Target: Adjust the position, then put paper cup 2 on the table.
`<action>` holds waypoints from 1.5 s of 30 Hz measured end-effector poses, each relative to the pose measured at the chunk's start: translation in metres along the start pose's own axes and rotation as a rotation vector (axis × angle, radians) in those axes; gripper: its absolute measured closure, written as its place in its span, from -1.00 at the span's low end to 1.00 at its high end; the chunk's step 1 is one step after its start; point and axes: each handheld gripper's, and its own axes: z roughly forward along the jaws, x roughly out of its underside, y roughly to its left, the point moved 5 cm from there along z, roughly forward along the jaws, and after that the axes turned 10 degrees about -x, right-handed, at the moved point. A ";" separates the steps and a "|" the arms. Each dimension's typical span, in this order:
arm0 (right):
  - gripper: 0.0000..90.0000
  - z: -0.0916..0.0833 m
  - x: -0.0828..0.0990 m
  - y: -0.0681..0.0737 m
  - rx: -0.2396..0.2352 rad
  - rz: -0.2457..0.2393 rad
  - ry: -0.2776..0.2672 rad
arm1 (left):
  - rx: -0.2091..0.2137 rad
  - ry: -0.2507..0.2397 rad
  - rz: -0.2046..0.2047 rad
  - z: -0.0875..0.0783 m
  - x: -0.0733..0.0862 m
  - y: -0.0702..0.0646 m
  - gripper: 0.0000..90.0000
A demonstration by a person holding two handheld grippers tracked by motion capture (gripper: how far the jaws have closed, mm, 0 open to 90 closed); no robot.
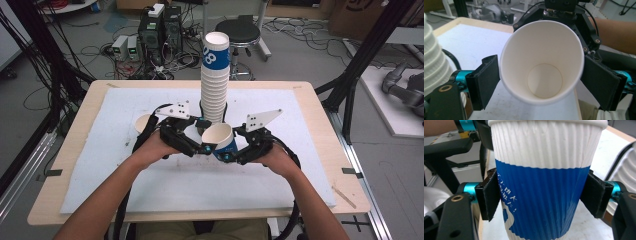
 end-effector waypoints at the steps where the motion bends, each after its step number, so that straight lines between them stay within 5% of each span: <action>1: -0.44 -0.002 0.001 -0.001 0.008 0.003 -0.007 | -0.010 -0.017 -0.008 -0.004 0.001 0.002 -0.63; 12: -0.44 -0.032 0.018 -0.013 0.122 0.038 -0.077 | -0.163 -0.156 -0.085 -0.037 0.027 0.025 -0.63; 22: -0.45 -0.053 0.029 -0.017 0.215 0.053 -0.088 | -0.293 -0.161 -0.076 -0.059 0.052 0.035 -0.63; 34: -0.45 -0.056 0.030 -0.016 0.234 0.053 -0.091 | -0.363 -0.187 -0.080 -0.084 0.065 0.035 -0.63; 45: -0.45 -0.066 0.031 -0.016 0.282 0.047 -0.112 | -0.377 -0.204 -0.097 -0.091 0.068 0.041 -0.63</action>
